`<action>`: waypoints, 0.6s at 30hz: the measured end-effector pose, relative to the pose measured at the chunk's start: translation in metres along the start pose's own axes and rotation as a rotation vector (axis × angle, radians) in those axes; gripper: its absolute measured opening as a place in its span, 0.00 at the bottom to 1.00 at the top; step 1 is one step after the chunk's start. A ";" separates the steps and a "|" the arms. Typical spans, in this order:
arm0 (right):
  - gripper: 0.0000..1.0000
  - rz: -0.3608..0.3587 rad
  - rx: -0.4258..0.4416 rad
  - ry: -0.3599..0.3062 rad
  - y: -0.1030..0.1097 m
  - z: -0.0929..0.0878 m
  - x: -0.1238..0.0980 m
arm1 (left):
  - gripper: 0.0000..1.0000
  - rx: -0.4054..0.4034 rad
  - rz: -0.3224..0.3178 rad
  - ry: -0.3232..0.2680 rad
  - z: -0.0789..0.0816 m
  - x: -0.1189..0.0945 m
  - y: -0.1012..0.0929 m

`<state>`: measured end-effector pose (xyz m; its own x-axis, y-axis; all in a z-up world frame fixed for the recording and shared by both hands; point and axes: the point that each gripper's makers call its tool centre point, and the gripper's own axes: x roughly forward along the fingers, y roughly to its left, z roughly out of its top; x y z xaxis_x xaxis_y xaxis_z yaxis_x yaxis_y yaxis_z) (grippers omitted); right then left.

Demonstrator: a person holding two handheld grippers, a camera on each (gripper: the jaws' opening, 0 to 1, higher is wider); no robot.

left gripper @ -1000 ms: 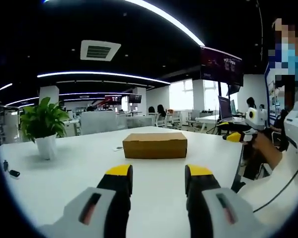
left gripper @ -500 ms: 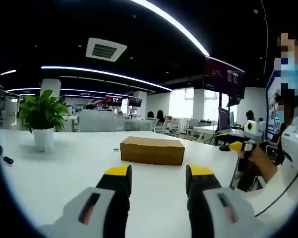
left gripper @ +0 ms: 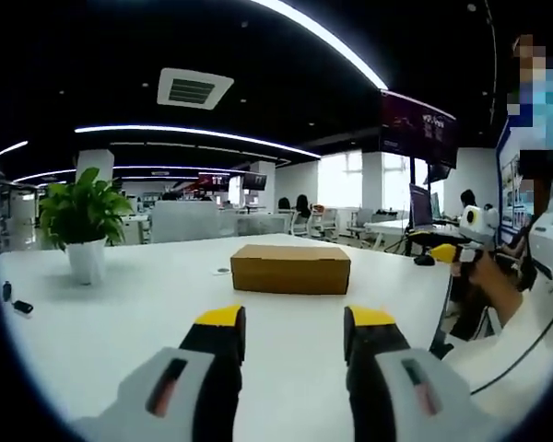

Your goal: Operate the shoe box by opening the lid, removing the specified soft item, and placing it in the target area until the item is outside and the box remains undamaged.

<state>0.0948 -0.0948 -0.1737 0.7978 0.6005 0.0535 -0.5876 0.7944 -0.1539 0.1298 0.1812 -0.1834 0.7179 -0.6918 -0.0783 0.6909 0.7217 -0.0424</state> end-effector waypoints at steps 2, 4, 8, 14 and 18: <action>0.51 0.000 -0.033 0.004 0.001 -0.001 0.001 | 0.43 -0.009 0.000 0.000 -0.001 0.000 0.001; 0.53 0.008 -0.079 -0.003 0.005 0.000 0.001 | 0.41 0.001 0.006 0.018 -0.005 -0.001 0.003; 0.55 0.020 -0.081 0.002 0.010 0.000 0.004 | 0.39 0.020 0.055 0.011 -0.003 -0.005 0.011; 0.51 0.016 -0.056 0.003 0.007 -0.002 0.004 | 0.36 -0.006 0.045 -0.033 0.006 -0.007 0.010; 0.50 -0.003 -0.073 0.013 0.004 -0.004 0.003 | 0.36 0.004 0.040 -0.027 0.004 -0.003 0.009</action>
<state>0.0960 -0.0903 -0.1781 0.8015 0.5965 0.0417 -0.5741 0.7873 -0.2249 0.1342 0.1900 -0.1796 0.7469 -0.6628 -0.0529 0.6619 0.7487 -0.0356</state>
